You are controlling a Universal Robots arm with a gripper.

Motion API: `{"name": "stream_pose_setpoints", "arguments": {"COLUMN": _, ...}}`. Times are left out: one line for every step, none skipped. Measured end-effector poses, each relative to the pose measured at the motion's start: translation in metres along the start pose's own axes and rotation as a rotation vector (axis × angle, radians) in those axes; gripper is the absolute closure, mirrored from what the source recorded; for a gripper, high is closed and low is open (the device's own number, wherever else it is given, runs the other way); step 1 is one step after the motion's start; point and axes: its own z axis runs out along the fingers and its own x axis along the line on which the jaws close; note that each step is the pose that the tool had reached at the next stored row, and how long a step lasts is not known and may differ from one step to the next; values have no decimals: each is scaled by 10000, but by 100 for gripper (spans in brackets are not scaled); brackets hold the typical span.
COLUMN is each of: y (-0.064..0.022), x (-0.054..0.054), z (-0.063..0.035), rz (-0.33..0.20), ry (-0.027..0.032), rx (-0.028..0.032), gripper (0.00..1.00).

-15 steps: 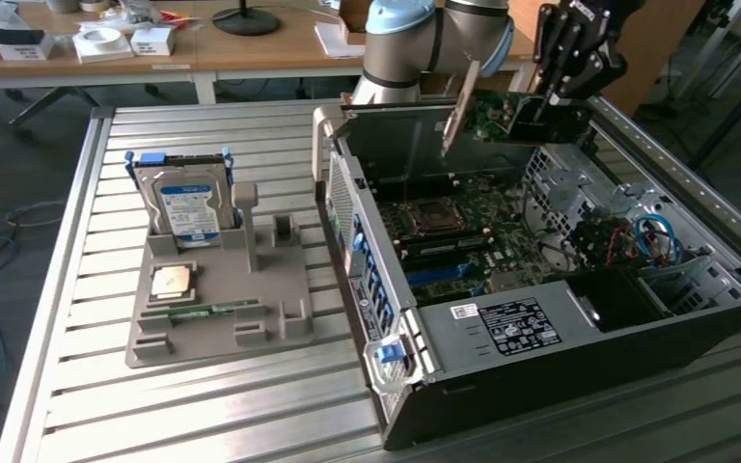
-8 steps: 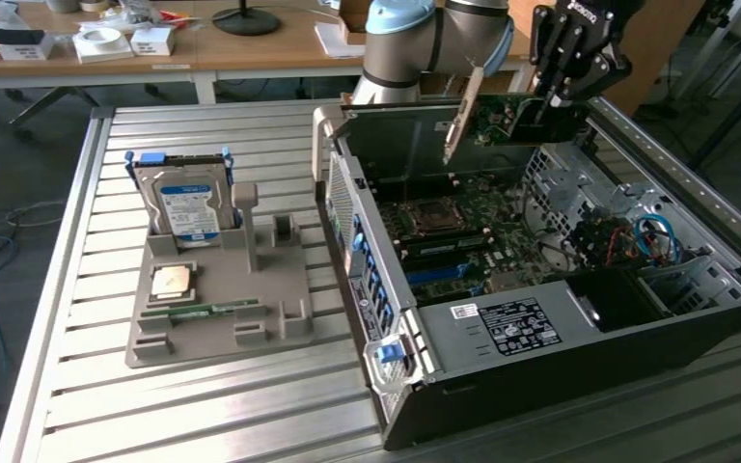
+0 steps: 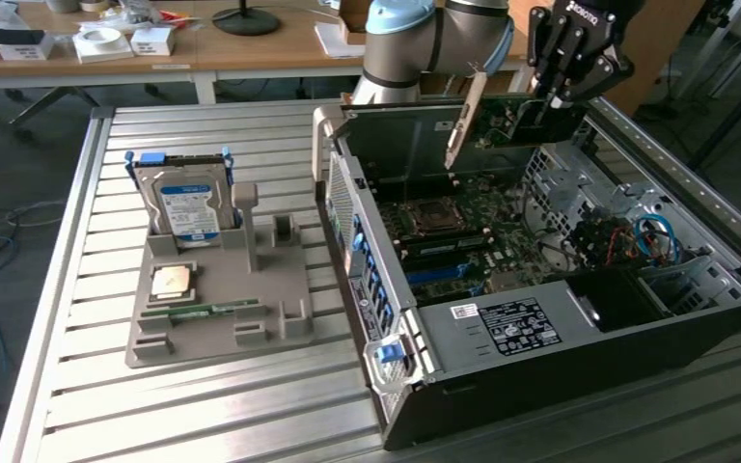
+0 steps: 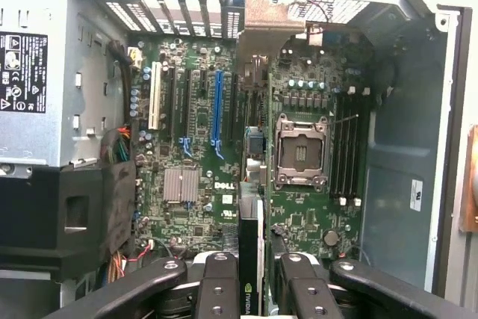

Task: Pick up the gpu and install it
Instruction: 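Insert the gpu into the slot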

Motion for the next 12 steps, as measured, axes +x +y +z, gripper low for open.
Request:
{"name": "stream_pose_setpoints", "arguments": {"y": 0, "x": 0, "z": 0, "rz": 0, "ry": 0, "rx": 0, "gripper": 74}}
{"name": "stream_pose_setpoints", "arguments": {"y": 0, "x": 0, "z": 0, "rz": 0, "ry": -1, "rx": 0, "gripper": 74}}
{"name": "stream_pose_setpoints", "arguments": {"y": 0, "x": -1, "z": 4, "rz": -1, "ry": -2, "rx": 4, "gripper": 74}}
{"name": "stream_pose_setpoints", "arguments": {"y": 2, "x": -1, "z": 7, "rz": -1, "ry": -2, "rx": 20, "gripper": 74}}
{"name": "stream_pose_setpoints", "arguments": {"y": 5, "x": -1, "z": 11, "rz": -4, "ry": 1, "rx": 50, "gripper": 74}}
{"name": "stream_pose_setpoints", "arguments": {"y": 8, "x": 0, "z": 15, "rz": -8, "ry": 4, "rx": 79, "gripper": 74}}
{"name": "stream_pose_setpoints", "arguments": {"y": 12, "x": 0, "z": 19, "rz": -12, "ry": 5, "rx": 113, "gripper": 74}}
{"name": "stream_pose_setpoints", "arguments": {"y": 16, "x": 0, "z": 24, "rz": -15, "ry": 7, "rx": 154, "gripper": 74}}
{"name": "stream_pose_setpoints", "arguments": {"y": 19, "x": 0, "z": 28, "rz": -20, "ry": 9, "rx": 189, "gripper": 74}}
{"name": "stream_pose_setpoints", "arguments": {"y": 21, "x": 0, "z": 32, "rz": -21, "ry": 9, "rx": 200, "gripper": 74}}
{"name": "stream_pose_setpoints", "arguments": {"y": 21, "x": 0, "z": 35, "rz": -23, "ry": 9, "rx": 200, "gripper": 74}}
{"name": "stream_pose_setpoints", "arguments": {"y": 22, "x": 0, "z": 39, "rz": -23, "ry": 9, "rx": 201, "gripper": 74}}
